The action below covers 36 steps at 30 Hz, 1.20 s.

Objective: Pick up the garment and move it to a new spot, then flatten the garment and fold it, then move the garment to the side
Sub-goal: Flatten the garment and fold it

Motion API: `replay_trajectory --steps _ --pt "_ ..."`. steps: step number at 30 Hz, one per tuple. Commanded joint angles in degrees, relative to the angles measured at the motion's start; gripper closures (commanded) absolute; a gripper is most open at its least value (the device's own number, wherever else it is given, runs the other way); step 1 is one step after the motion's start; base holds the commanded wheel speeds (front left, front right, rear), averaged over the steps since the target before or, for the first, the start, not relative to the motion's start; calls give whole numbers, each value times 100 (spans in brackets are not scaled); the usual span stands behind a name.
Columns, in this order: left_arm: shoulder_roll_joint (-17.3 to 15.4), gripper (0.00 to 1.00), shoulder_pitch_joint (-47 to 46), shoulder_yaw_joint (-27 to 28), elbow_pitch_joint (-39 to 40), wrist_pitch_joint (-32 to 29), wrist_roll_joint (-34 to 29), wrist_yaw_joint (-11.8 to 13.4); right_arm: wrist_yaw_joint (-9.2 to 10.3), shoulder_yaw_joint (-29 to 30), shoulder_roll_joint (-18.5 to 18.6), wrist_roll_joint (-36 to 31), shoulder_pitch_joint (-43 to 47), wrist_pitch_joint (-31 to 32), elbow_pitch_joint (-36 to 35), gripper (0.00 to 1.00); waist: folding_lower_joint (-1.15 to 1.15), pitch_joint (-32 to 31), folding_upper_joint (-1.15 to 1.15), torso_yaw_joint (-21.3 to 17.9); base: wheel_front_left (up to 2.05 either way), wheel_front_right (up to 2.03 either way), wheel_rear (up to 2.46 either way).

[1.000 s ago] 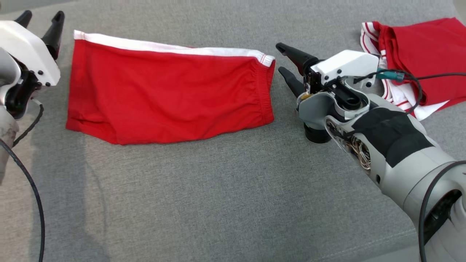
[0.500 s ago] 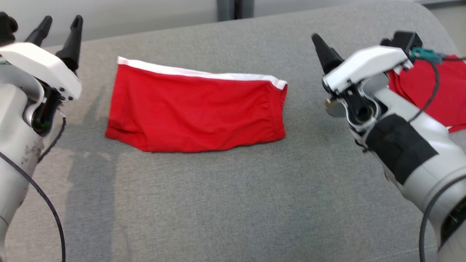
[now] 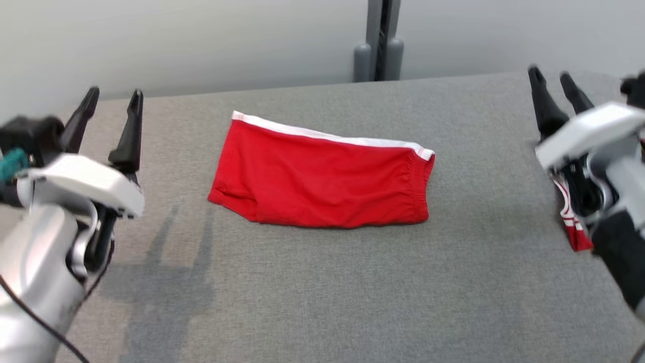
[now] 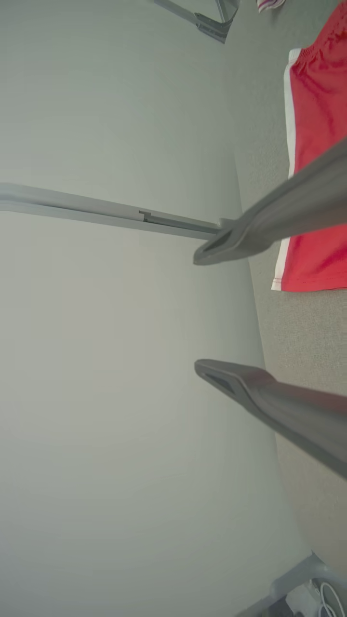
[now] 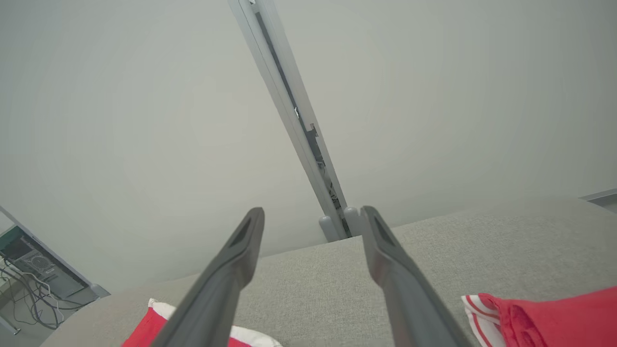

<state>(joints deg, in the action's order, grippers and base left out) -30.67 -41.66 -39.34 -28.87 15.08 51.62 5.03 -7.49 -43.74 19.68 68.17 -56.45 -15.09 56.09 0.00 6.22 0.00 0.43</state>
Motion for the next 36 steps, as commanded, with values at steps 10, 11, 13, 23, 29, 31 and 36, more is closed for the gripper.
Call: replay_trajectory --steps 10,11,13,23,29,31,36 --pt "412 0 2466 1512 1874 3 -1324 578 0 3280 -833 -3240 3074 -4 -1906 0 0 -303 0 333 0 0 0" --pt "502 0 2644 1606 1977 4 -1456 573 0 3408 -940 -3447 3243 -3 -2030 0 0 -308 0 352 0 0 0" --pt "665 0 2963 1784 2122 4 -1752 546 0 3653 -1136 -3757 3532 -3 -2198 0 0 -316 0 401 0 0 0" --pt "1509 0 3480 2209 2032 4 -2627 -168 0 4153 -1571 -4349 3819 109 -2187 0 0 -198 0 822 0 0 0" --pt "1752 0 3387 2282 1903 4 -2837 -399 0 4318 -1636 -4428 3524 249 -1789 0 0 -83 0 1083 0 0 0" --pt "1859 0 3379 2326 1849 4 -2849 -479 0 4479 -1643 -4254 3381 321 -1548 0 0 -24 0 1195 0 0 0" --pt "1958 0 3241 2394 1753 4 -2984 -688 0 4615 -1664 -3793 2957 526 -886 0 0 131 0 1441 0 0 0"
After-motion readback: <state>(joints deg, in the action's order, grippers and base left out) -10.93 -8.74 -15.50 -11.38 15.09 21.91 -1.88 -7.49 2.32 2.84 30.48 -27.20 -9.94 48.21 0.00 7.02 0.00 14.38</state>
